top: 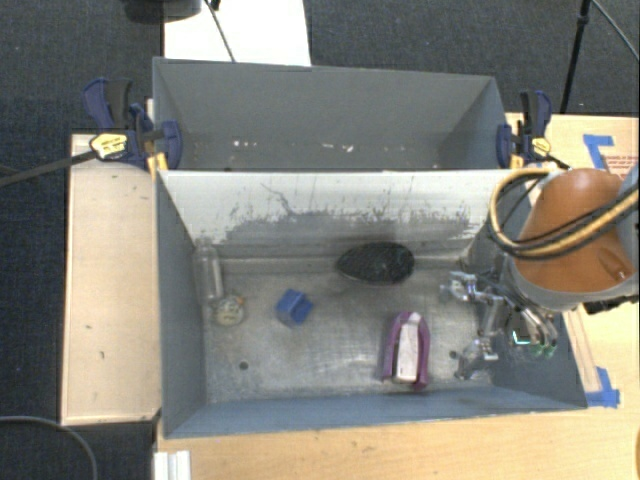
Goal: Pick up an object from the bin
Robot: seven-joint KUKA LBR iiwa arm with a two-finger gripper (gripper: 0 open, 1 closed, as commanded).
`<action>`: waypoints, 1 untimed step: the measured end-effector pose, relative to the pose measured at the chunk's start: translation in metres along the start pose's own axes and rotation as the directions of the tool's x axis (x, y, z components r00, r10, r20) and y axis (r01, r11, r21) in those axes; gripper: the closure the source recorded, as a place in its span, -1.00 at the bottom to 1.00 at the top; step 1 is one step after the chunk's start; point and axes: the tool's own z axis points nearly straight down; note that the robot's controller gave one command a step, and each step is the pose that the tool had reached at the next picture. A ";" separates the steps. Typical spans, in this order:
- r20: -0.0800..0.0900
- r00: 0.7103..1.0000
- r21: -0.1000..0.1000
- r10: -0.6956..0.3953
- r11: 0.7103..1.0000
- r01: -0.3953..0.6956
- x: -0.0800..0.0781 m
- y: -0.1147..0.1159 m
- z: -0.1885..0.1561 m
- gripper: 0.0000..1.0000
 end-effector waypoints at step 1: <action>0.011 0.990 0.000 -0.142 0.990 0.142 0.002 0.083 0.059 -1.00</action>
Offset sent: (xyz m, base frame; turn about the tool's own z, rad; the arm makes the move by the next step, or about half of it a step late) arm -0.0033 0.0787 -0.0585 -0.1351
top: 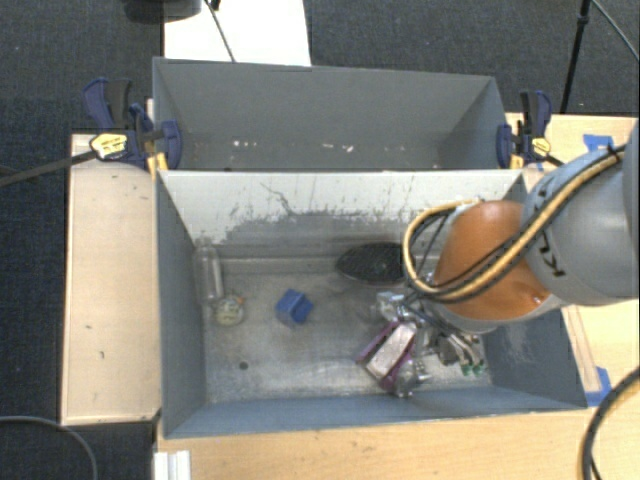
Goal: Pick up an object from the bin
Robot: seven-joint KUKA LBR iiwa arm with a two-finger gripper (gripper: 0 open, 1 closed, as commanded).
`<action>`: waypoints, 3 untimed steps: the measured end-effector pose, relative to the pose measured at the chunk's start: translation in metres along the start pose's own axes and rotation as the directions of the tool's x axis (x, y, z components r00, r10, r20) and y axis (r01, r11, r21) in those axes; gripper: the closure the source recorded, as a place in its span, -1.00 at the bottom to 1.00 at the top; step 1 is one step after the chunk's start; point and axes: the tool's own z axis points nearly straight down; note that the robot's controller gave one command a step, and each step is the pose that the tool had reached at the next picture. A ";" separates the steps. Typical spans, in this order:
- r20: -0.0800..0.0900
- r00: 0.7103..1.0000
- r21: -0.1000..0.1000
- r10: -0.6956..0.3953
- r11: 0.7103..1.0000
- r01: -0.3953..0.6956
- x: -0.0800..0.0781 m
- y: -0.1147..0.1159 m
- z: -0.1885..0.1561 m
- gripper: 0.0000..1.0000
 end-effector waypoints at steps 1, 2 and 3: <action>-0.004 1.000 0.002 0.001 1.000 -0.001 0.002 -0.004 -0.001 1.00; 0.003 0.999 0.003 0.040 0.999 -0.040 -0.012 -0.016 -0.112 1.00; 0.002 1.000 0.004 0.016 1.000 -0.016 -0.009 -0.019 -0.173 1.00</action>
Offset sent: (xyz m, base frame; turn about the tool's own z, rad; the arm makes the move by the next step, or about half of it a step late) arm 0.0000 0.0000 0.0000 0.0000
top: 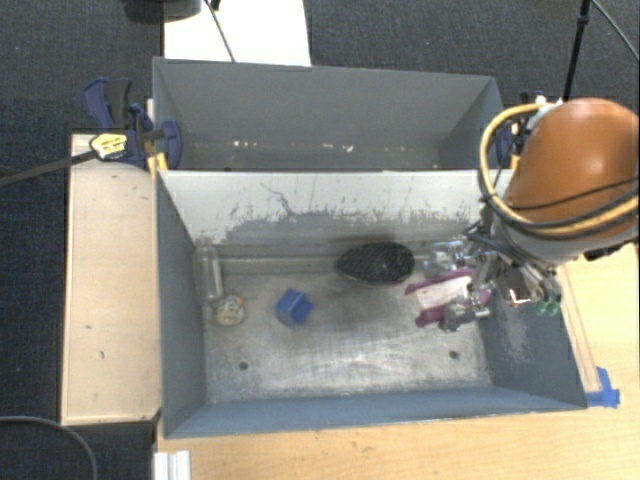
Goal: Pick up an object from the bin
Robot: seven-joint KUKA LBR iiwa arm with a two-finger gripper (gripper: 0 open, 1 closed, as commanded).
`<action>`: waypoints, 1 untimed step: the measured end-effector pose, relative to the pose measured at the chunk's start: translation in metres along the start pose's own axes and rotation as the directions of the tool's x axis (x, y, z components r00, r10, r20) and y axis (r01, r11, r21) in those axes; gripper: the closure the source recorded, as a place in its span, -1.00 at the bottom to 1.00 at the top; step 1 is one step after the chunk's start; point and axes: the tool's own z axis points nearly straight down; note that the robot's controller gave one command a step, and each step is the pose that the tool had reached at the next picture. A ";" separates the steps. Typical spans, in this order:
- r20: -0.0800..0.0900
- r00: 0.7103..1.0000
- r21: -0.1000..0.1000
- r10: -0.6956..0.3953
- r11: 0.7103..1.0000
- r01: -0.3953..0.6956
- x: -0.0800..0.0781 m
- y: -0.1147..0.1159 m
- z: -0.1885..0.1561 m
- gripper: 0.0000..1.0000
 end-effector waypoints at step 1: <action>-0.005 1.000 -0.001 -0.001 1.000 0.001 0.001 0.000 0.003 -1.00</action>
Offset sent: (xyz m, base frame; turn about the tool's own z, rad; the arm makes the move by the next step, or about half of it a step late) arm 0.0000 0.0000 0.0000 0.0000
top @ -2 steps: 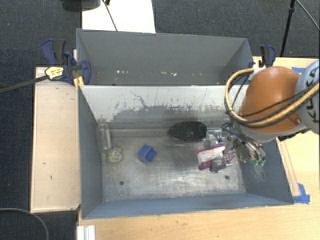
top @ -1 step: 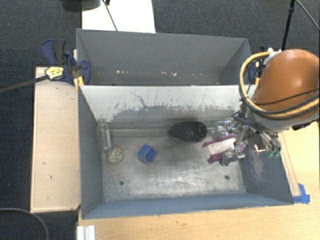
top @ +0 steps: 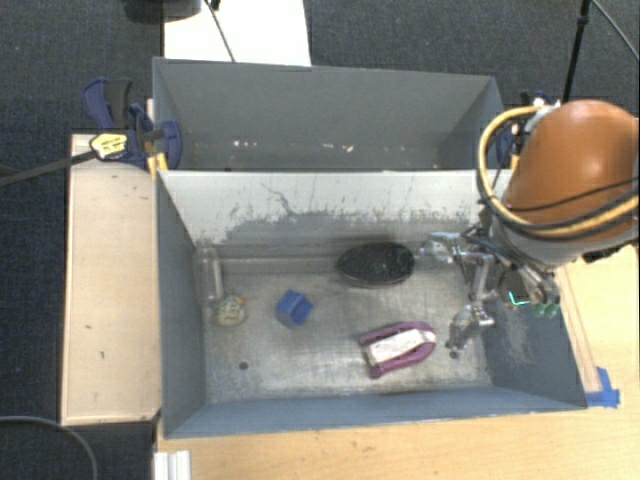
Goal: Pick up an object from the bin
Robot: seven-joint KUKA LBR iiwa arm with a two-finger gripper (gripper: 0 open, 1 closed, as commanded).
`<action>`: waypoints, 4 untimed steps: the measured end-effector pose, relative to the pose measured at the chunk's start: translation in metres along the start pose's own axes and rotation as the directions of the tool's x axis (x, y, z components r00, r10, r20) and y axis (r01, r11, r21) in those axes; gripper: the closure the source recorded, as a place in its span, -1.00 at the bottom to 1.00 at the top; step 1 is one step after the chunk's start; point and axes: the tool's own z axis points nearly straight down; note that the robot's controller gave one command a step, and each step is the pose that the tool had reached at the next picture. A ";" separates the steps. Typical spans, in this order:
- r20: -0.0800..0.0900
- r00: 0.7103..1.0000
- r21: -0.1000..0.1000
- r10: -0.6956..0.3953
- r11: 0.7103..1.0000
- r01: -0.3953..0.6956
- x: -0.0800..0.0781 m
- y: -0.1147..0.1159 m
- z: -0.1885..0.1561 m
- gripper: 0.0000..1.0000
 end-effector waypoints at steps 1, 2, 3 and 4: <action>-0.009 0.995 -0.003 -0.102 0.995 0.102 0.011 0.027 0.140 -1.00; -0.001 0.995 0.000 -0.104 0.995 0.104 0.009 0.026 0.136 1.00; -0.001 0.994 0.000 -0.106 0.994 0.106 0.009 0.026 0.136 -1.00; 0.003 0.852 0.001 -0.523 0.852 0.523 -0.007 0.005 0.171 -1.00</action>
Offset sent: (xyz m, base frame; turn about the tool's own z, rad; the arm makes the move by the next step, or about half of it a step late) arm -0.0120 0.0244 -0.1363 -0.1042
